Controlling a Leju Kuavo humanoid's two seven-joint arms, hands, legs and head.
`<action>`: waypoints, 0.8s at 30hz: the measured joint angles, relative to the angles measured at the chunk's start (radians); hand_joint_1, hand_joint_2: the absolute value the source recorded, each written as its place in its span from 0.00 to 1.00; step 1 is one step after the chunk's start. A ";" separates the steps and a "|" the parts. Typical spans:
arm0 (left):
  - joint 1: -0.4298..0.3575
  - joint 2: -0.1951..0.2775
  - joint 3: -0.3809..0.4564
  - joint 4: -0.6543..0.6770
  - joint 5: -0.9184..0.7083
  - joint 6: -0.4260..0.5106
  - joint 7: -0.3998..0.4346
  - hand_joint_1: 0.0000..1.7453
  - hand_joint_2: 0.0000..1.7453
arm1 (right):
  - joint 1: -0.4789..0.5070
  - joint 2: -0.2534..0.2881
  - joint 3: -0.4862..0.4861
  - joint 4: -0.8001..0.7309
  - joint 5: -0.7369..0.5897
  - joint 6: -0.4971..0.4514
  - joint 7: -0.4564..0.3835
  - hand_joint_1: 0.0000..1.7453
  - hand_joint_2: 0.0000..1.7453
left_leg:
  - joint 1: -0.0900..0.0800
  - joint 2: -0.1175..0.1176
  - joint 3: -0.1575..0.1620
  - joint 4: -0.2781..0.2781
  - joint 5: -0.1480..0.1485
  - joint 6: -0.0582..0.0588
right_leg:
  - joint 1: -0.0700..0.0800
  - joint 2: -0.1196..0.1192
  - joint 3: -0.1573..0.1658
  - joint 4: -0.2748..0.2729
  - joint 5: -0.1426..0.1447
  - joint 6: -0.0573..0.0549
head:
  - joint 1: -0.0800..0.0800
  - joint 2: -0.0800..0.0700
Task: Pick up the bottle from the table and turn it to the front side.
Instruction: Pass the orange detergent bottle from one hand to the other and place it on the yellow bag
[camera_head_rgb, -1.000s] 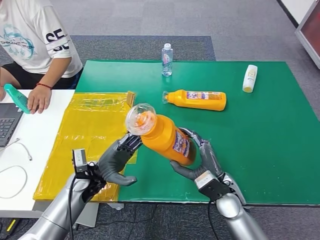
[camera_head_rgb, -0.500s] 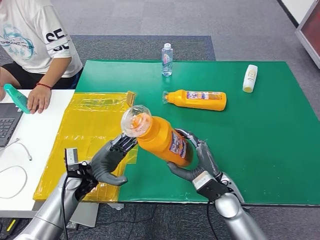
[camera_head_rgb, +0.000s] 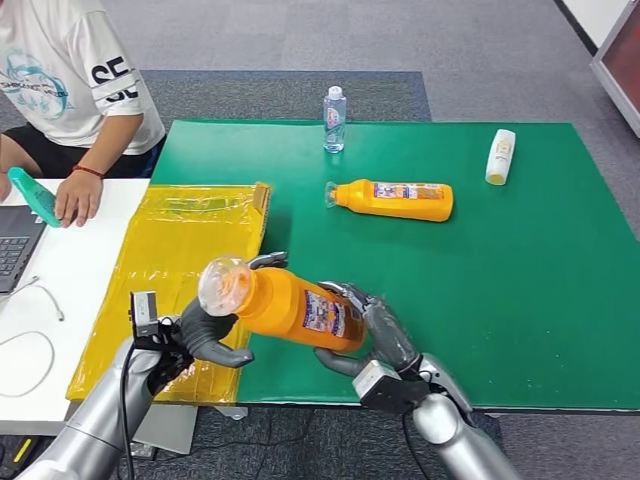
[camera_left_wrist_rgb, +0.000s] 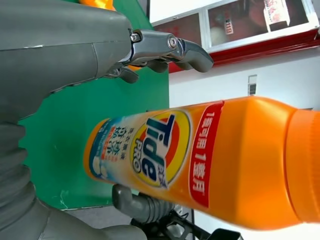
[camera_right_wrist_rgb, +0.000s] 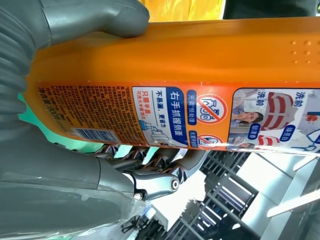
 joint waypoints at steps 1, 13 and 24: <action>-0.001 0.002 0.000 0.001 -0.001 0.002 0.000 0.00 1.00 | -0.002 0.000 0.005 0.003 0.001 0.000 0.000 1.00 1.00 | 0.000 0.000 0.000 0.000 0.000 0.000 | 0.000 0.000 0.000 0.000 0.000 0.000 | 0.000 0.000; -0.006 0.009 -0.003 0.002 -0.006 0.019 0.000 0.00 1.00 | -0.006 0.000 0.038 0.041 0.025 -0.018 0.009 1.00 1.00 | 0.000 0.000 0.000 0.000 0.000 0.000 | 0.000 0.000 0.000 0.000 0.000 0.000 | 0.000 0.000; -0.037 0.015 -0.038 0.002 0.006 -0.023 0.000 0.00 1.00 | -0.046 0.005 0.068 0.097 0.055 -0.031 0.053 1.00 1.00 | 0.000 0.000 0.000 0.000 0.000 0.000 | 0.000 0.000 0.000 0.000 0.000 0.000 | 0.000 0.000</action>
